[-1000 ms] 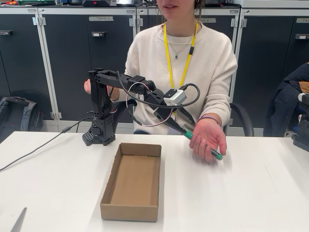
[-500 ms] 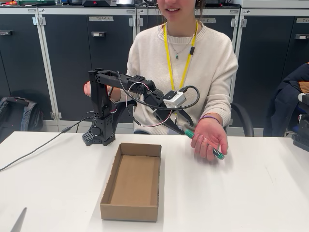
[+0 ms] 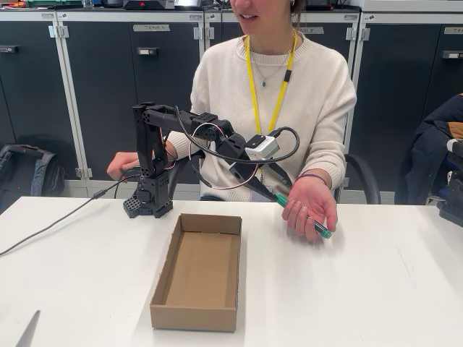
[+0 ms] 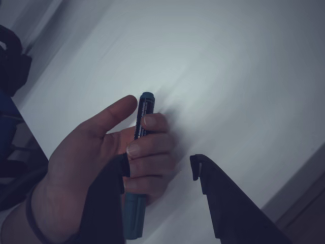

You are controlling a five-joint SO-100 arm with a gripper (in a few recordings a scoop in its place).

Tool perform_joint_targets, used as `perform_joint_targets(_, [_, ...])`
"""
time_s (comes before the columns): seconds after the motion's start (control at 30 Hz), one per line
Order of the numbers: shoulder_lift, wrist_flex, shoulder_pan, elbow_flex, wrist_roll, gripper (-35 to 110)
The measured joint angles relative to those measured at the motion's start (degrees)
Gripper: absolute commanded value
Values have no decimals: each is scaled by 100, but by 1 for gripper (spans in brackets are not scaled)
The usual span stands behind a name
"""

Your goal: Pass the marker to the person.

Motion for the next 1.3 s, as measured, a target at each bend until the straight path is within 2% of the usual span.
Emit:
perform_joint_targets(0.9, [35, -299, 308, 316, 88, 28])
perform_joint_targets(1.3, [255, 97, 536, 650, 0, 28])
